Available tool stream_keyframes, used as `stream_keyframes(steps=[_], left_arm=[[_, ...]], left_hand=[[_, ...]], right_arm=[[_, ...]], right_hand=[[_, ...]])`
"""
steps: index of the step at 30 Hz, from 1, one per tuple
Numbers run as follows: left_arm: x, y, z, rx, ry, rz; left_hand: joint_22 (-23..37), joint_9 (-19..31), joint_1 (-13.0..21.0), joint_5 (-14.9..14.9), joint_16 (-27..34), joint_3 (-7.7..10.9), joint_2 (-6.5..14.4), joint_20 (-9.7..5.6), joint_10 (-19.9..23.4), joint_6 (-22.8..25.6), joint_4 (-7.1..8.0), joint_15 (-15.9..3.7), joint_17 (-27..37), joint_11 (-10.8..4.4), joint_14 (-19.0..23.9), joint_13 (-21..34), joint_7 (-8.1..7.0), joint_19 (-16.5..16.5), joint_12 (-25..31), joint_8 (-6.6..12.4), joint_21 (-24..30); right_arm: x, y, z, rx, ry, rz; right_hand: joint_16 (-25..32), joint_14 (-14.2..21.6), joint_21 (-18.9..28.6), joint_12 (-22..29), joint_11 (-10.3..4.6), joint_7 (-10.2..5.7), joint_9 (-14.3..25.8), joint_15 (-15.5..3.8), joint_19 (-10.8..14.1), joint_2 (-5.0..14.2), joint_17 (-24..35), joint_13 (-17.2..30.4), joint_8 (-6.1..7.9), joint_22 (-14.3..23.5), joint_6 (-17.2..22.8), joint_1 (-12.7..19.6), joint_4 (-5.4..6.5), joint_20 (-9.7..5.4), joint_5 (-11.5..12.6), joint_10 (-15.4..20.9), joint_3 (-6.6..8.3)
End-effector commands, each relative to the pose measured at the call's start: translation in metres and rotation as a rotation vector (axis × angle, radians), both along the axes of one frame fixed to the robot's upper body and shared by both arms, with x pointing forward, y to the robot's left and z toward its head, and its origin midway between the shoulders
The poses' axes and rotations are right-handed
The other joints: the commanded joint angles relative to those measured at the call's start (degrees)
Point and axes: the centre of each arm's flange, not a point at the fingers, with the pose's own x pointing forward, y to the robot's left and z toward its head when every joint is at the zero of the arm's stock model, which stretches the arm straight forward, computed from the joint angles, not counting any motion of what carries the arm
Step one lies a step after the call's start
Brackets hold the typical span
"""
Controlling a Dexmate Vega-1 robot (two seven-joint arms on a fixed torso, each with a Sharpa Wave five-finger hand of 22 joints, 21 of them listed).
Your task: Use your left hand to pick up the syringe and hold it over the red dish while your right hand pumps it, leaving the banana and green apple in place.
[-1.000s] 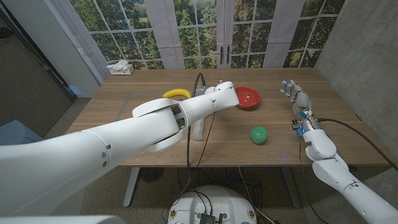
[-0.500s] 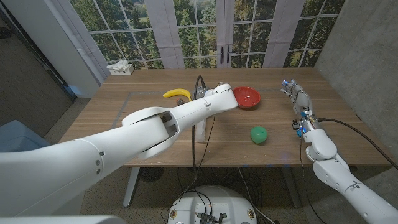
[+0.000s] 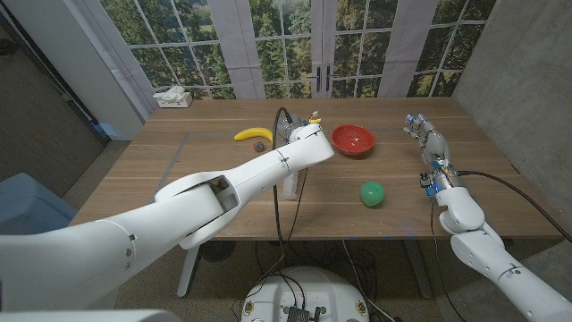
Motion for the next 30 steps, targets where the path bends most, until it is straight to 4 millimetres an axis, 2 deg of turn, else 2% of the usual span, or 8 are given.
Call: stream_keyframes(steps=[1, 9, 22, 30], left_arm=[[-0.009, 0.014, 0.01, -0.137, -0.053, -0.094], [-0.007, 0.022, 0.012, -0.238, 0.0, -0.194], [-0.014, 0.027, 0.021, -0.308, -0.045, -0.305], [-0.013, 0.033, 0.026, -0.416, -0.005, -0.432]], left_hand=[[-0.04, 5.05, 9.29, 0.46, -0.2, 0.18, 9.42, -12.52, 20.46, 15.16, 0.28, -18.8, 0.27, -20.14, 17.94, 7.79, -5.7, 4.65, 0.93, 0.29, 0.75], [-0.45, 5.28, 9.58, 0.5, -0.48, 0.15, 9.33, -12.52, 20.77, 15.61, 0.25, -18.8, 0.24, -20.15, 18.33, 7.67, -5.63, 4.73, 0.75, 0.15, 1.48], [-1.29, 5.71, 9.92, 0.51, -1.0, 0.13, 9.25, -12.51, 20.85, 15.72, 0.31, -18.77, 0.3, -20.11, 18.8, 7.9, -5.57, 4.45, 0.51, -0.39, 2.52], [-1.86, 5.65, 10.11, 0.51, -1.28, 0.14, 9.2, -12.52, 21.05, 16.03, 0.3, -18.78, 0.41, -20.1, 19.09, 8.08, -5.62, 4.23, 0.42, -0.82, 3.15]], right_arm=[[-0.01, 0.005, 0.001, -0.005, -0.004, -0.014], [-0.015, 0.009, 0.002, -0.013, -0.002, -0.023], [-0.024, 0.015, 0.002, -0.01, -0.004, -0.041], [-0.033, 0.018, -0.001, -0.004, -0.006, -0.064]], right_hand=[[0.11, 0.55, -0.11, 0.32, -0.09, 0.0, 0.33, -0.06, 0.53, 0.68, 0.13, -0.02, 0.11, 0.3, 0.35, 0.24, -0.09, 0.12, -0.22, 0.57, 0.22], [0.08, 0.5, -0.38, 0.29, -0.08, 0.14, 0.34, -0.07, 0.64, 0.67, 0.14, -0.01, 0.1, 0.3, 0.4, 0.22, -0.09, 0.12, -0.22, 0.57, 0.22], [0.04, 0.47, -0.82, 0.25, -0.14, 0.02, 0.34, -0.02, 0.87, 0.64, 0.14, -0.01, 0.07, 0.31, 0.42, 0.18, -0.08, 0.12, -0.22, 0.55, 0.21], [0.01, 0.46, -1.06, 0.25, -0.04, 0.01, 0.34, -0.12, 0.98, 0.6, 0.14, -0.01, 0.07, 0.32, 0.47, 0.17, -0.1, 0.16, -0.22, 0.61, 0.2]])
